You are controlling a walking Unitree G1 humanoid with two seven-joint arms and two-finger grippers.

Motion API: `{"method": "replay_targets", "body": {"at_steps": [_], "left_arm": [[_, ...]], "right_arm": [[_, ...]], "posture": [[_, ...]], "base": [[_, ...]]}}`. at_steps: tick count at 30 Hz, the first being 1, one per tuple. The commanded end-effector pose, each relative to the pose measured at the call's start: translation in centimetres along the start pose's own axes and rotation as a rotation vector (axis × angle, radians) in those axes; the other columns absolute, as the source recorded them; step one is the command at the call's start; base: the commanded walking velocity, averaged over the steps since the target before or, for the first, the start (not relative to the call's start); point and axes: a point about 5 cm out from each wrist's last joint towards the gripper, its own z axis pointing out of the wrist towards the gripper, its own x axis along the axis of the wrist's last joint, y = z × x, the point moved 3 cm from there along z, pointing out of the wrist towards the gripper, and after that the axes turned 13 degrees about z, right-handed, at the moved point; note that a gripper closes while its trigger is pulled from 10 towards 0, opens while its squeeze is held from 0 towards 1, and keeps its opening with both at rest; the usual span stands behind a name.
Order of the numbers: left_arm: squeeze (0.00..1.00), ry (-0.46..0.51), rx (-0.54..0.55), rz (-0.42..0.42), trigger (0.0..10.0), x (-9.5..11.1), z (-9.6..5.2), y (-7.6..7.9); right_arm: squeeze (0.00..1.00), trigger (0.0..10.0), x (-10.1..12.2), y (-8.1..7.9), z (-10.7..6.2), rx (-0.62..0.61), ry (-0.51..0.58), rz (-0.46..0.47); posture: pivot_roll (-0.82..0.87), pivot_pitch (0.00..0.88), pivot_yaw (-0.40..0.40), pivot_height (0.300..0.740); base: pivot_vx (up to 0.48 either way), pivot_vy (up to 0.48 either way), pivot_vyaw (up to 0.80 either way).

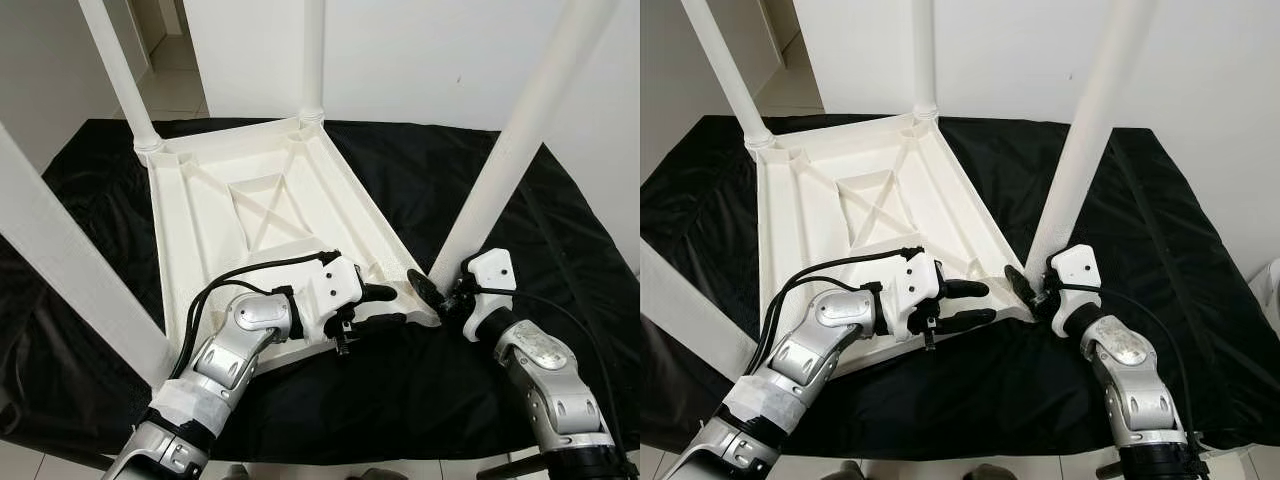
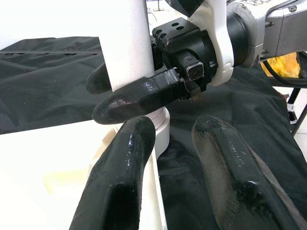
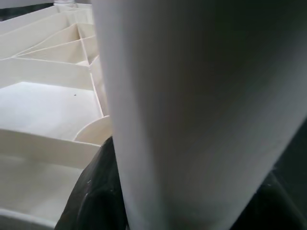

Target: Building children table

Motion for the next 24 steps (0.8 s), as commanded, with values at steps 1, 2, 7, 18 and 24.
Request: {"method": "replay_targets", "body": {"at_steps": [1, 2, 7, 18, 24], "left_arm": [[0.0, -0.011, 0.017, 0.013, 10.0, 0.0, -0.2, -0.2], [0.0, -0.011, 0.017, 0.013, 10.0, 0.0, -0.2, -0.2], [0.0, -0.011, 0.012, 0.006, 10.0, 0.0, -0.3, 0.1], [0.0, -0.021, 0.003, 0.003, 10.0, -0.4, -0.3, 0.1], [0.0, -0.036, 0.002, 0.007, 10.0, -0.7, -0.5, 0.1]], "right_arm": [[0.0, 0.0, -1.0, -1.0, 0.3, 0.033, -0.037, 0.023], [0.0, 0.0, -1.0, -1.0, 0.3, 0.033, -0.037, 0.023], [0.0, 0.0, -1.4, -2.0, 0.8, -0.066, -0.014, 0.061], [0.0, 0.0, -0.7, -4.9, 2.1, -0.183, 0.062, 0.097], [0.0, 0.0, -0.8, -6.1, 2.5, -0.306, 0.088, 0.14]], "posture": [[-0.05, 0.0, 0.016, 0.74], [-0.05, 0.0, 0.016, 0.74], [-0.06, 0.0, 0.015, 0.74], [-0.07, 0.0, 0.015, 0.74], [-0.07, 0.0, 0.009, 0.74]], "base": [[0.0, 0.0, 0.0], [0.0, 0.0, 0.0], [0.0, 0.0, 0.0], [0.0, 0.0, 0.0], [0.0, 0.0, 0.0]]}}
